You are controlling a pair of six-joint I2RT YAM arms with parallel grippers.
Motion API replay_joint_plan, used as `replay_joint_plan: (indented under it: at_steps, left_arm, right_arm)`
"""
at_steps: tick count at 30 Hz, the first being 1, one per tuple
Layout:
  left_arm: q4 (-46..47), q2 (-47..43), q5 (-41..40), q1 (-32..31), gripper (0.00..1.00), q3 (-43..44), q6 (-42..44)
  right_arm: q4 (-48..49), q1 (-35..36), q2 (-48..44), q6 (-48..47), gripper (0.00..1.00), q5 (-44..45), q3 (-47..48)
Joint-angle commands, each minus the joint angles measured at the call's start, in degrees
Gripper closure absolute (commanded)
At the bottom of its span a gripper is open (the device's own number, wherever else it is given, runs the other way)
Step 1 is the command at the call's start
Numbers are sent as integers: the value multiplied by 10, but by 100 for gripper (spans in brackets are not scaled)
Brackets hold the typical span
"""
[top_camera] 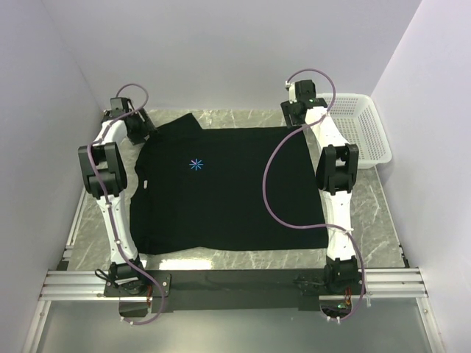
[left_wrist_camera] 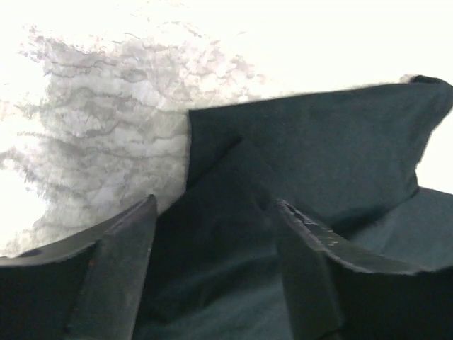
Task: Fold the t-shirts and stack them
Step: Flatten the tshirt out
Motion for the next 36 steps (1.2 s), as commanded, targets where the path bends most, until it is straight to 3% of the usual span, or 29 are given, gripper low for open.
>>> replay_joint_plan:
  at_steps: [1,7,8,13,16,17,27,36]
  left_arm:
    - [-22,19,8,1,30,42,14]
    - [-20,41,22,-1,50,56,5]
    - [-22,44,22,-2,59,57,4]
    - [-14,33,33,-5,69,34,9]
    - [-10,21,31,-6,84,15,15]
    - [-11,15,21,-5,99,12,20]
    - [9,-76,-59,30,100,-85,38]
    - [13,-131,-56,55,100,-187,58]
  right_arm:
    - [26,5,-22,11,28,-4,-13]
    - [26,4,-27,11,28,-7,-19]
    - [26,4,-26,11,28,-7,-19]
    - [27,4,-29,13,28,-7,-23]
    - [29,5,-29,14,28,-7,-21]
    - [28,4,-29,13,28,-7,-20]
    - [31,4,-22,20,27,-10,-10]
    - [26,7,2,59,28,-41,21]
